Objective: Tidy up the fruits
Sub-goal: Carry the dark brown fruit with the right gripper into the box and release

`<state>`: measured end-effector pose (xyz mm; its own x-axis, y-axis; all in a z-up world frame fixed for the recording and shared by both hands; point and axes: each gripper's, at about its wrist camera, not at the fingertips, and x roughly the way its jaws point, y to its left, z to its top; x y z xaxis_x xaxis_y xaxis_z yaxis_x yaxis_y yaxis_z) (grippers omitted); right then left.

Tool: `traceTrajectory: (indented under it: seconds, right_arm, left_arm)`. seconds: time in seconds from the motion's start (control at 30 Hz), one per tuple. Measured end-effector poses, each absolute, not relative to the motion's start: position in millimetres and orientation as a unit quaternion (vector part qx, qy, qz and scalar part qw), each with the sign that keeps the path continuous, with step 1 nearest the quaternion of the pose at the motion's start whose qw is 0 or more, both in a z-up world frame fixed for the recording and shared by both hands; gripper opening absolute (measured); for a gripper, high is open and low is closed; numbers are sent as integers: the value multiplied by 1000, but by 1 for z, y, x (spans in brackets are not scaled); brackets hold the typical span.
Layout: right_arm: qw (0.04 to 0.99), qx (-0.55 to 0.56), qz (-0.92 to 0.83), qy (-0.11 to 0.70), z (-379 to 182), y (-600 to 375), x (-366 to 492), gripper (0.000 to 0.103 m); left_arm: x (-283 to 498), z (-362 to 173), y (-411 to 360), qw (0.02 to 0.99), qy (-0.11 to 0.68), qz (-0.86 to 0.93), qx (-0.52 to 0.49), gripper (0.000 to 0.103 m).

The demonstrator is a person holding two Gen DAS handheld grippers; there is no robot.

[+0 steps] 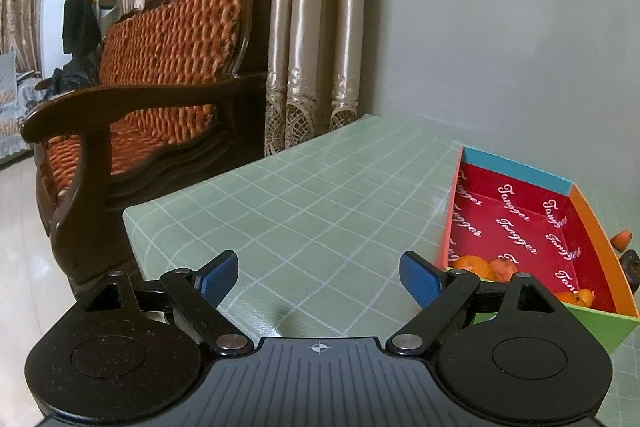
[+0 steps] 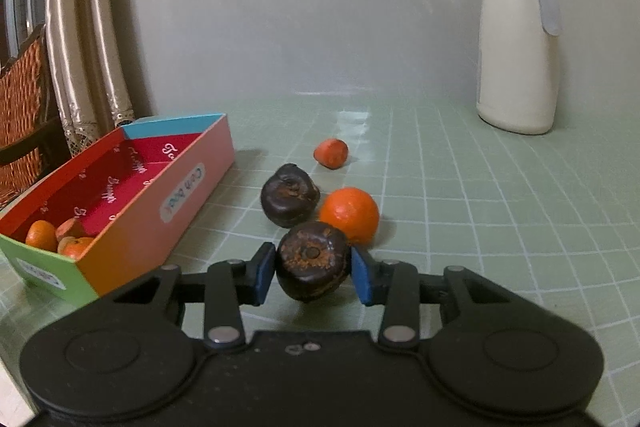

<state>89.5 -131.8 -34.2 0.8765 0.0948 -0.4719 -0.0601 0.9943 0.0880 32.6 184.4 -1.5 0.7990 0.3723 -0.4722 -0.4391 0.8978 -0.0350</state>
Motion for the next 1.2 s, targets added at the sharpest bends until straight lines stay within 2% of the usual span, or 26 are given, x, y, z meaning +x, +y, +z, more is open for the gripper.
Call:
traceTrajectory:
  seconds: [0.57, 1.2]
  right_arm:
    - [969, 33, 46, 239, -24, -122, 76, 38]
    - [975, 12, 113, 192, 19, -76, 76, 38]
  left_arm:
    - [28, 0, 195, 944, 234, 212, -98, 90]
    - [31, -1, 197, 942, 243, 204, -110, 93]
